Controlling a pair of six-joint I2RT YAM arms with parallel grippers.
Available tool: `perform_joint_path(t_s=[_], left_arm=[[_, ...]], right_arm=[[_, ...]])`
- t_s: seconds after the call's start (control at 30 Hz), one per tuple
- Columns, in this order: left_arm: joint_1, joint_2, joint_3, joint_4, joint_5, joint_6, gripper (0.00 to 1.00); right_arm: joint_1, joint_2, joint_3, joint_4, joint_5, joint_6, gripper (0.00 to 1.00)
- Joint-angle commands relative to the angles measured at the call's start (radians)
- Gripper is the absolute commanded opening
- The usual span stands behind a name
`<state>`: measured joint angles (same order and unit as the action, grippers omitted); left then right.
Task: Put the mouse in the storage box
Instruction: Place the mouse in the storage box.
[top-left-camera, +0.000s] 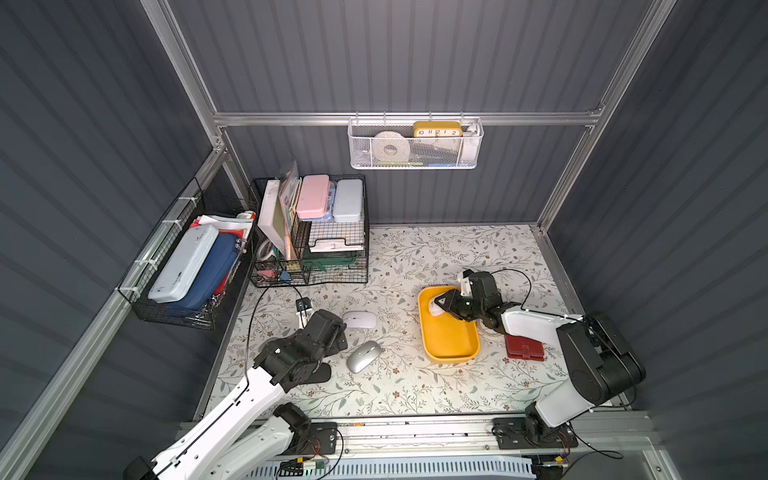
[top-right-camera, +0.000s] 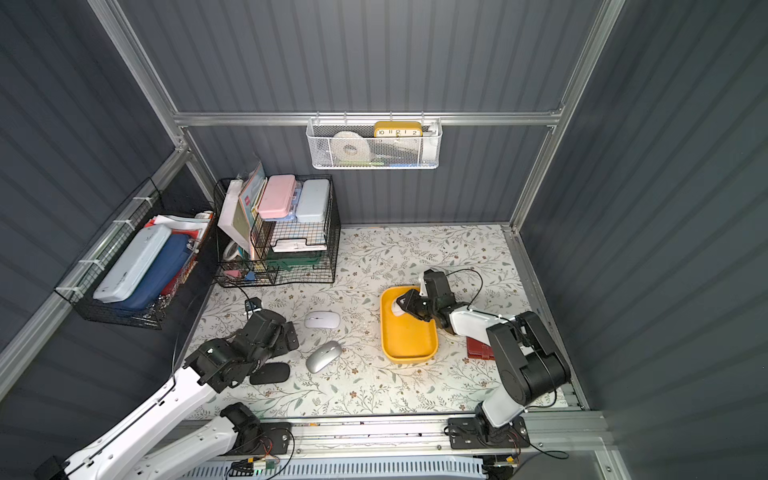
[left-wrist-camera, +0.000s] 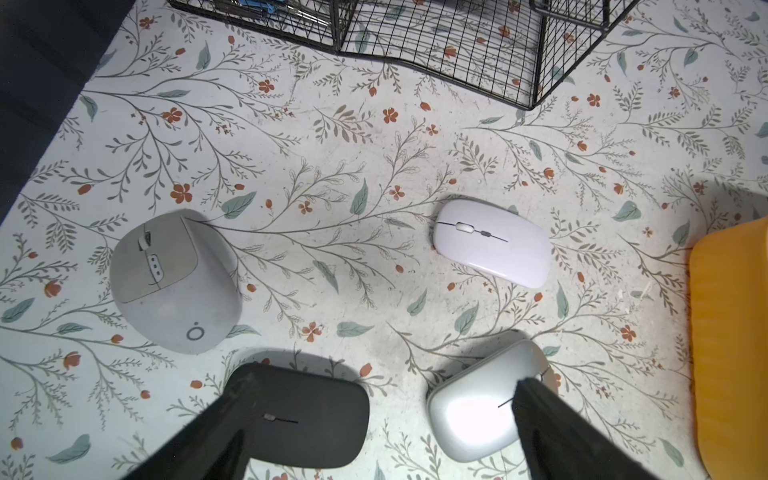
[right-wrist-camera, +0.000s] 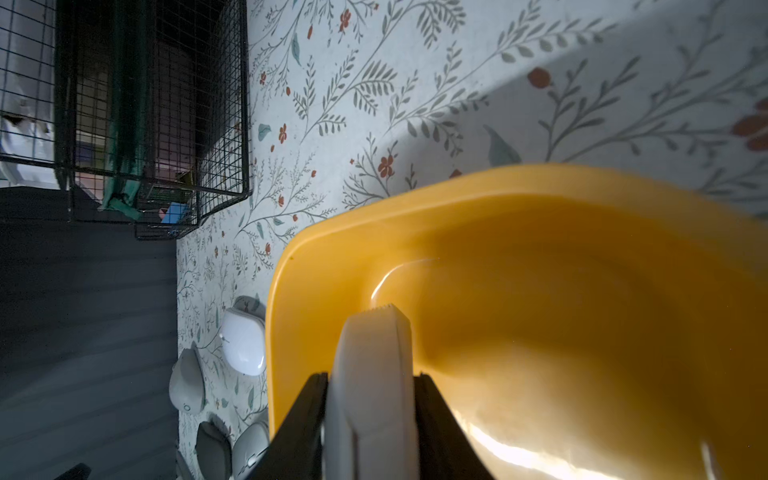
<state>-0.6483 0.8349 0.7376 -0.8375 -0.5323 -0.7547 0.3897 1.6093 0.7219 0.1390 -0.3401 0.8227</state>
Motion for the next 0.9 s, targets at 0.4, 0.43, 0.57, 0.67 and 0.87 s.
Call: perform_joint_path(t_s=[0.4, 0.43, 0.57, 0.67, 0.87], left_arm=[[0.0, 0.039, 0.017, 0.031, 0.028, 0.018, 1.0], [0.0, 0.041, 0.017, 0.031, 0.028, 0.016, 0.99], [-0.001, 0.046, 0.018, 0.029, 0.026, 0.018, 0.99], [0.0, 0.046, 0.017, 0.031, 0.025, 0.016, 0.99], [0.0, 0.053, 0.019, 0.021, 0.012, 0.004, 0.99]], right_arm=[[0.026, 0.087, 0.017, 0.115, 0.082, 0.033, 0.25], [0.026, 0.086, 0.017, 0.113, 0.115, 0.032, 0.27], [0.028, 0.075, 0.015, 0.091, 0.139, 0.031, 0.43], [0.028, 0.064, 0.014, 0.071, 0.149, 0.033, 0.53], [0.031, 0.037, 0.019, 0.028, 0.18, 0.052, 0.63]])
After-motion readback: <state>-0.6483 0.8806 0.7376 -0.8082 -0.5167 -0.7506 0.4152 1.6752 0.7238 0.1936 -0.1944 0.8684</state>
